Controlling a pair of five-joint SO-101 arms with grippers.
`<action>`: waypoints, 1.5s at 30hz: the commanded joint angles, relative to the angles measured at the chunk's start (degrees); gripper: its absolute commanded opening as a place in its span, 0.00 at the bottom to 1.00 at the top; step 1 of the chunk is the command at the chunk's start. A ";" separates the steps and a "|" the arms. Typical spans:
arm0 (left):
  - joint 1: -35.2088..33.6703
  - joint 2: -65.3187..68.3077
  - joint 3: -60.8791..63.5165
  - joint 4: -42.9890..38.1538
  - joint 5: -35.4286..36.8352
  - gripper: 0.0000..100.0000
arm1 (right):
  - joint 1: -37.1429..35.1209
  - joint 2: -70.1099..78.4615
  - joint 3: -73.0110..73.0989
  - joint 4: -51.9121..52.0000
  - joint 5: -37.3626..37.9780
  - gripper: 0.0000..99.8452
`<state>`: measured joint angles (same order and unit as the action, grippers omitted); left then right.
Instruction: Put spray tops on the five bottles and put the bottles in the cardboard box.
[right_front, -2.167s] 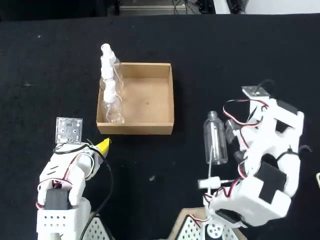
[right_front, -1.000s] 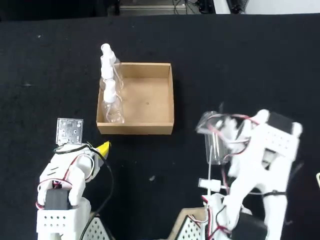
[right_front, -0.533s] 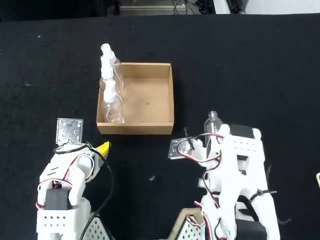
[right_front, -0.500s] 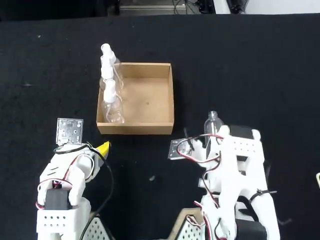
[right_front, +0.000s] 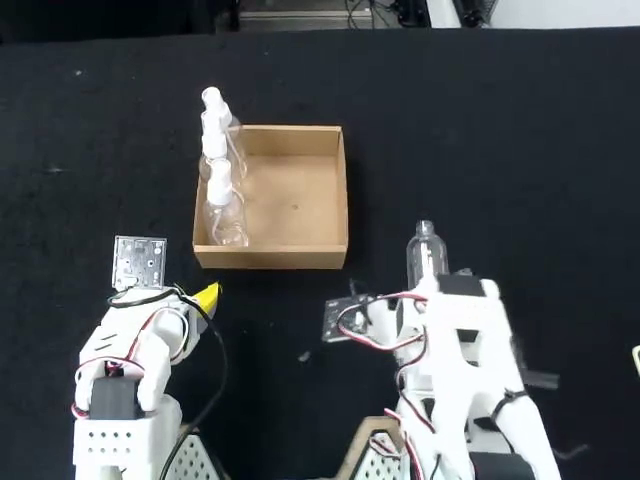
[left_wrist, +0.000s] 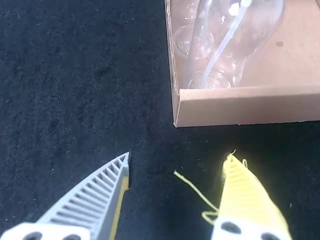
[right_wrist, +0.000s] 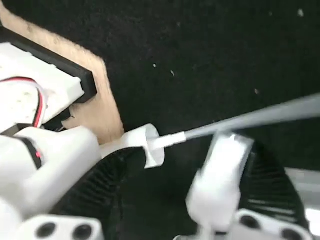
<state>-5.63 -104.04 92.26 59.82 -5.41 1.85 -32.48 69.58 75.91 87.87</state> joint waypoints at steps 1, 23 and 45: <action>-0.66 -0.44 -3.65 0.00 -0.44 0.27 | -3.52 0.31 4.26 -1.67 -0.79 0.19; -2.42 -0.44 -3.65 -0.26 -0.44 0.27 | -24.35 0.84 -22.02 5.80 -36.22 0.01; -2.42 -0.44 -3.56 -0.26 -0.44 0.27 | 6.51 0.40 -6.64 10.81 7.12 0.19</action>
<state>-7.65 -104.04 92.26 59.82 -5.41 7.65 -31.25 59.38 89.10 94.20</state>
